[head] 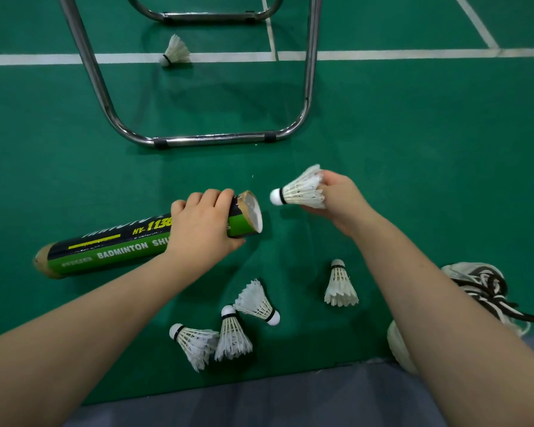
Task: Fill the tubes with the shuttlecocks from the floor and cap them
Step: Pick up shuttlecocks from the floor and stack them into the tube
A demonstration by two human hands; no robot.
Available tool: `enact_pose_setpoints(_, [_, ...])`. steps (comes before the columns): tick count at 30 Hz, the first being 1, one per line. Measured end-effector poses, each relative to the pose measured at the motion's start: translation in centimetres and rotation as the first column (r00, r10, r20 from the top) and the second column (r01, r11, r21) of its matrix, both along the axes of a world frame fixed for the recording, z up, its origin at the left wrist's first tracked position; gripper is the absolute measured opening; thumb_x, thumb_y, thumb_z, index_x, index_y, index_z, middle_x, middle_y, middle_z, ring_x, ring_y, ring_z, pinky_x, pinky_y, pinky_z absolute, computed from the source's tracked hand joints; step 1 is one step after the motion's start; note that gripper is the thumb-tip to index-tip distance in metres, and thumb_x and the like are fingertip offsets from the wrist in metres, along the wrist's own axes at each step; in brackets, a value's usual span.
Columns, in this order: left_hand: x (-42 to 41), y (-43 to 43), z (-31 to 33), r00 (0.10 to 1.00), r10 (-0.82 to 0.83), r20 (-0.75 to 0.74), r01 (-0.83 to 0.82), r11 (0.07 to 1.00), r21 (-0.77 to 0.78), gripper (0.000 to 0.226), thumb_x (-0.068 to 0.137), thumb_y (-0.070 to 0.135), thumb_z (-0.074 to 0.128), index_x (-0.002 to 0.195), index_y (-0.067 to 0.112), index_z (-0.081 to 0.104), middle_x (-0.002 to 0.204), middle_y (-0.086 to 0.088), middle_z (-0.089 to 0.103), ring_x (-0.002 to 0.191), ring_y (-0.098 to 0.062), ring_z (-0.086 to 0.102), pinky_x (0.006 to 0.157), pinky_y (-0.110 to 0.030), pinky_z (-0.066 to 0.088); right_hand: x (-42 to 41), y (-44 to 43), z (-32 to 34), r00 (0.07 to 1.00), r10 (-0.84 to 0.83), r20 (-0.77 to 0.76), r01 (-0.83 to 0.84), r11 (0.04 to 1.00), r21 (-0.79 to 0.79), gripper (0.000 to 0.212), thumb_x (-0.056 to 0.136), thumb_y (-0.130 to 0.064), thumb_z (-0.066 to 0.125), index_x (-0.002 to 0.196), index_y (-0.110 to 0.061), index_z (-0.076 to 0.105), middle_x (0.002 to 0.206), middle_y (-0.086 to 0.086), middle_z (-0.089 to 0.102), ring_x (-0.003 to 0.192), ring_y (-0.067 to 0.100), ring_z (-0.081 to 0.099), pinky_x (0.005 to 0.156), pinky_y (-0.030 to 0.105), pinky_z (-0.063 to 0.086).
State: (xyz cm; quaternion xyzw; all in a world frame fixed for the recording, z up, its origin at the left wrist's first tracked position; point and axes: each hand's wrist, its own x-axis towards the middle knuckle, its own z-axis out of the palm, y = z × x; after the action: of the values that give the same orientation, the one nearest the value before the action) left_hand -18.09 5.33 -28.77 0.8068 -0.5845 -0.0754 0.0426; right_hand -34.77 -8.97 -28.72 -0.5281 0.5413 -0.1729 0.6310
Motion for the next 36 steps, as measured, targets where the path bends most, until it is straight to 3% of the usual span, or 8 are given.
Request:
enact_pose_setpoints(6, [-1.2, -0.3, 0.8, 1.000, -0.010, -0.021, 0.008, 0.997, -0.074, 0.076, 0.065, 0.053, 0.072, 0.127, 0.020, 0.043, 0.121, -0.003, 0.053, 0.111, -0.029, 0.046, 0.089, -0.040, 0.031, 2.6, 2.5, 0.0, 0.971, 0.233, -0.051, -0.236, 0.969, -0.076, 0.025, 0.084, 0.005, 0.050, 0.102, -0.010, 0.060, 0.095, 0.007, 0.064, 0.082, 0.019, 0.059, 0.076, 0.031, 0.049])
enact_pose_setpoints(9, [-1.8, -0.4, 1.1, 1.000, -0.019, -0.022, 0.016, 0.994, -0.109, 0.077, 0.063, 0.052, 0.074, 0.127, 0.018, 0.045, 0.119, -0.003, 0.054, 0.109, -0.030, 0.047, 0.088, -0.041, 0.031, 3.3, 3.6, -0.9, 0.978, 0.194, -0.069, -0.200, 0.975, -0.093, 0.021, 0.079, 0.001, 0.057, 0.083, -0.019, 0.052, 0.082, 0.004, 0.056, 0.075, 0.019, 0.050, 0.069, 0.031, 0.042])
enact_pose_setpoints(19, [-3.1, 0.5, 0.0, 0.999, -0.040, -0.004, 0.039, 0.987, -0.155, 0.076, 0.047, 0.043, 0.083, 0.111, 0.010, 0.058, 0.098, -0.010, 0.062, 0.091, -0.034, 0.057, 0.078, -0.042, 0.039, 4.9, 4.8, -1.5, 0.806, 0.294, -0.513, -0.376, 0.925, -0.059, 0.012, 0.094, -0.026, 0.043, 0.097, -0.014, 0.042, 0.088, 0.007, 0.052, 0.084, 0.026, 0.051, 0.073, 0.031, 0.038])
enact_pose_setpoints(25, [-2.6, -0.5, 0.5, 0.999, -0.039, -0.022, 0.038, 0.998, -0.056, 0.078, 0.066, 0.053, 0.071, 0.129, 0.019, 0.041, 0.122, -0.003, 0.052, 0.112, -0.029, 0.046, 0.089, -0.040, 0.031, 1.3, 2.8, -1.2, 0.954, 0.300, -0.015, -0.297, 0.948, 0.118, 0.023, 0.084, -0.021, 0.067, 0.104, -0.020, 0.056, 0.107, 0.006, 0.062, 0.095, 0.019, 0.058, 0.088, 0.035, 0.049])
enact_pose_setpoints(27, [-2.5, -0.9, 0.5, 0.999, -0.026, -0.028, 0.025, 0.999, -0.038, 0.077, 0.068, 0.054, 0.069, 0.130, 0.020, 0.038, 0.124, -0.002, 0.049, 0.113, -0.028, 0.044, 0.090, -0.039, 0.030, -0.9, 1.2, -0.9, 0.957, 0.272, -0.104, -0.270, 0.962, 0.028, 0.021, 0.082, -0.026, 0.069, 0.100, -0.023, 0.057, 0.101, 0.001, 0.061, 0.095, 0.017, 0.057, 0.083, 0.028, 0.046])
enact_pose_setpoints(31, [-3.6, -0.9, -0.4, 0.998, -0.056, -0.040, 0.057, 0.998, 0.023, 0.076, 0.071, 0.055, 0.066, 0.131, 0.023, 0.034, 0.125, 0.000, 0.047, 0.114, -0.025, 0.042, 0.091, -0.040, 0.030, -4.0, -0.2, -1.5, 0.527, 0.480, -0.702, -0.601, 0.794, 0.092, 0.057, 0.079, -0.044, 0.070, 0.125, -0.018, 0.051, 0.132, 0.004, 0.052, 0.117, 0.021, 0.050, 0.095, 0.029, 0.040])
enact_pose_setpoints(33, [-4.2, -0.8, -1.0, 0.996, -0.070, -0.055, 0.072, 0.996, 0.044, 0.074, 0.071, 0.055, 0.065, 0.130, 0.023, 0.034, 0.124, 0.001, 0.047, 0.115, -0.025, 0.041, 0.094, -0.041, 0.030, -4.5, 0.8, -2.4, 0.268, 0.588, -0.763, -0.622, 0.711, 0.329, 0.084, 0.076, -0.052, 0.069, 0.141, -0.013, 0.034, 0.145, 0.007, 0.039, 0.128, 0.026, 0.042, 0.101, 0.036, 0.037])
enact_pose_setpoints(36, [-4.6, -0.7, -1.7, 0.994, -0.082, -0.069, 0.087, 0.994, 0.069, 0.073, 0.072, 0.055, 0.064, 0.130, 0.023, 0.034, 0.124, 0.001, 0.046, 0.116, -0.025, 0.040, 0.098, -0.044, 0.029, -4.5, 2.6, -4.3, 0.144, 0.633, -0.761, -0.511, 0.706, 0.490, 0.096, 0.077, -0.058, 0.065, 0.145, -0.005, 0.021, 0.148, 0.011, 0.033, 0.131, 0.030, 0.040, 0.103, 0.038, 0.038])
